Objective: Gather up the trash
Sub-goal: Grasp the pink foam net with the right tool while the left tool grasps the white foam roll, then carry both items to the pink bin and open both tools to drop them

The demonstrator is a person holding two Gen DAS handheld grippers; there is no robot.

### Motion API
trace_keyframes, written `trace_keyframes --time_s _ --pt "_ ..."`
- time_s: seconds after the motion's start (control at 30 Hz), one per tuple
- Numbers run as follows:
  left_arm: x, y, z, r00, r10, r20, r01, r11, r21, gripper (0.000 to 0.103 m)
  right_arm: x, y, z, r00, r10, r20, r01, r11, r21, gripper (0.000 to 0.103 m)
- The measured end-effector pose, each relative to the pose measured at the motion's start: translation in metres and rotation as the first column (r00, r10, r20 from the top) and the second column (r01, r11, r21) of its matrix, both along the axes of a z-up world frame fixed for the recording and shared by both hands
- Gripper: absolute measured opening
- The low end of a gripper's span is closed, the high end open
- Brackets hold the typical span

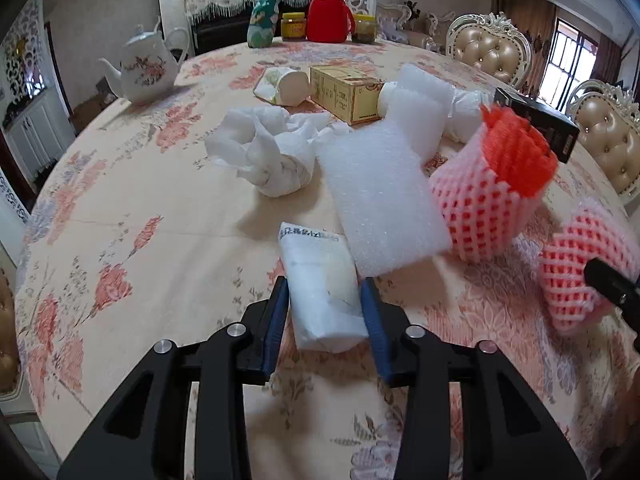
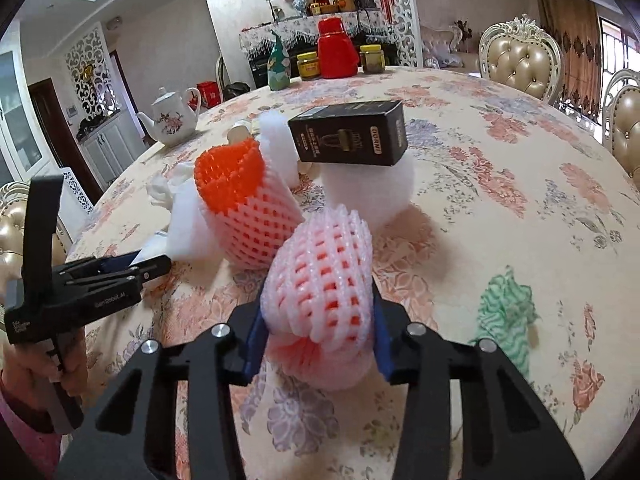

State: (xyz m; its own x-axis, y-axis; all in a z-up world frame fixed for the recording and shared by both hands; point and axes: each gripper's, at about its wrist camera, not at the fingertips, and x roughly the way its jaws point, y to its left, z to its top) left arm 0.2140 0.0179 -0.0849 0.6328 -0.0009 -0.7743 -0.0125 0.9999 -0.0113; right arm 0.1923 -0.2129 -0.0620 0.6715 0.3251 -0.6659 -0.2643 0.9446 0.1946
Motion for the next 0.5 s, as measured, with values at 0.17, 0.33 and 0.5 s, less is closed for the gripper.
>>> trace_keyframes --time_s 0.17,0.33,0.5 --pt "-0.029 -0.007 0.008 0.996 -0.021 0.082 0.021 1.0 0.0 0.035 -0.014 -0.014 0.004 1.0 -0.003 0.024 0.002 1.0 0.028 0.042" --pt "-0.059 -0.028 0.032 0.973 -0.086 0.216 0.085 0.996 0.015 0.035 -0.032 -0.032 0.009 0.997 -0.033 0.065 0.03 0.999 0.041 0.042" --pt "-0.074 -0.069 0.056 0.929 -0.162 0.332 0.166 0.986 0.015 0.035 -0.052 -0.06 0.015 0.989 -0.098 0.112 0.094 0.995 0.046 0.042"
